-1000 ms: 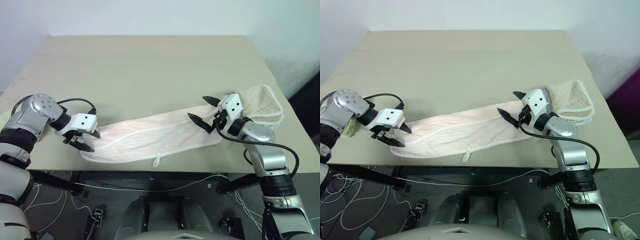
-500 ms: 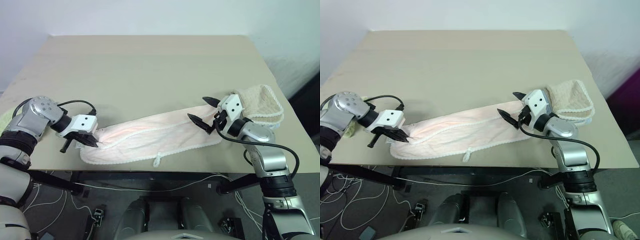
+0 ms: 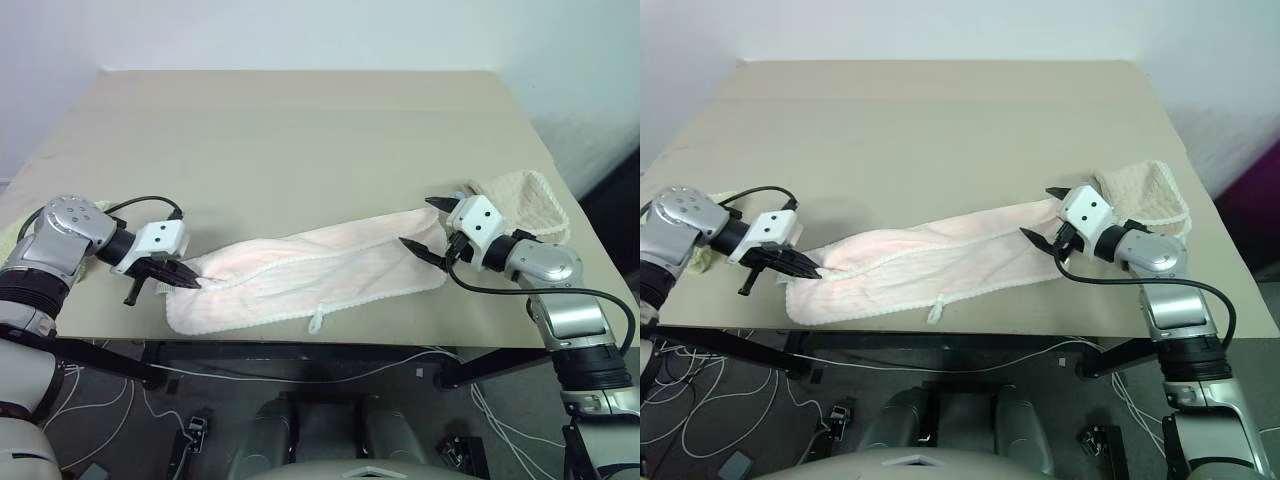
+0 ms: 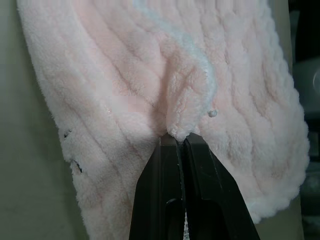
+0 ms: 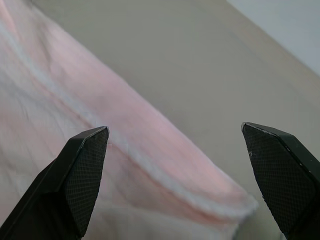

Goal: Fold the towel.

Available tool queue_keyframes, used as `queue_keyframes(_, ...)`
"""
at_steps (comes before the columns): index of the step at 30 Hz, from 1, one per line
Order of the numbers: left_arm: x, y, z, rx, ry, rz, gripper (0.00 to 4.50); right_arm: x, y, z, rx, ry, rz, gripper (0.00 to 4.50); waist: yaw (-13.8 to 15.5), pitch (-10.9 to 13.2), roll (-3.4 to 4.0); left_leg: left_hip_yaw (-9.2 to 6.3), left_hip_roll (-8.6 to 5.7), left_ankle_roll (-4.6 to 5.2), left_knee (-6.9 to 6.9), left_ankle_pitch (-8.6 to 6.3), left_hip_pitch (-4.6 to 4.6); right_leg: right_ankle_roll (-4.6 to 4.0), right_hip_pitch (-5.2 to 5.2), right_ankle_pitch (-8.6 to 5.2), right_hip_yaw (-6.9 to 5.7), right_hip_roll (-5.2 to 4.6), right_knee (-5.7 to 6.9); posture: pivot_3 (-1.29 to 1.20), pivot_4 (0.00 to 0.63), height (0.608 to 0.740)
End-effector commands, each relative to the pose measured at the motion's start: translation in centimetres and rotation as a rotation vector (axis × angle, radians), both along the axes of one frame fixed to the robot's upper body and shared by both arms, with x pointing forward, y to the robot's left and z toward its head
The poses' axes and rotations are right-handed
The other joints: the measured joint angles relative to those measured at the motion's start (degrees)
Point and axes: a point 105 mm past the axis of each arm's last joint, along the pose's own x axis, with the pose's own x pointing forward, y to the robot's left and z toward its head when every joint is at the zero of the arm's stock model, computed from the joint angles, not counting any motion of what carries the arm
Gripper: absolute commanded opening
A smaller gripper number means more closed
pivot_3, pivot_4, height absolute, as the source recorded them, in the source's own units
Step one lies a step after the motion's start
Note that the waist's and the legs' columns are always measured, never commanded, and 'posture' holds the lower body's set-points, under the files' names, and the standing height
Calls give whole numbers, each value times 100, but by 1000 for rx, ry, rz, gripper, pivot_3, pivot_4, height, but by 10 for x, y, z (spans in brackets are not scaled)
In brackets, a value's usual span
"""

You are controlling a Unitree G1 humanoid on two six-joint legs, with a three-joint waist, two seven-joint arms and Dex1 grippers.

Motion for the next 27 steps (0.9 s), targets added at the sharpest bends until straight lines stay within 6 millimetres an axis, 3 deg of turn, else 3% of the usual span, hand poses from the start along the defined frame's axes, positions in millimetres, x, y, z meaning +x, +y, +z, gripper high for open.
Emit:
queue_keyframes(1, 2, 5, 17, -40, -34, 37, 44, 2, -1, 18, 3, -72, 12, 4500, -12, 0, 0, 0, 0, 0, 0, 0, 0, 0, 0, 0, 1, 0, 0, 0, 150, 740)
queue_keyframes(4, 7, 0, 25, -98, -30, 72, 44, 3, 3, 17, 19, -68, 18, 4500, -8, 0, 0, -1, 0, 0, 0, 0, 0, 0, 0, 0, 0, 1, 1, 0, 150, 740)
queue_keyframes(11, 9, 4, 23, -66, -50, 78, 44, 3, 4, 16, 28, -64, 23, 4500, 6, 0, 0, 0, 0, 0, 1, 0, 0, 0, 1, 0, 0, 0, 0, 0, 150, 740)
queue_keyframes(16, 27, -8, 37, -187, -166, 139, 44, 2, 5, 18, 26, -70, 27, 4500, 21, 0, 0, 0, -1, 0, 3, 0, 0, 0, 2, 0, 0, -3, 0, 0, 150, 740)
queue_keyframes(27, 49, 8, 49, -339, -356, 386, 44, -11, 13, 19, 18, -106, 26, 4500, 16, 0, -1, 0, -2, 0, 5, 0, -1, 0, -2, 0, 2, -5, 5, 0, 150, 740)
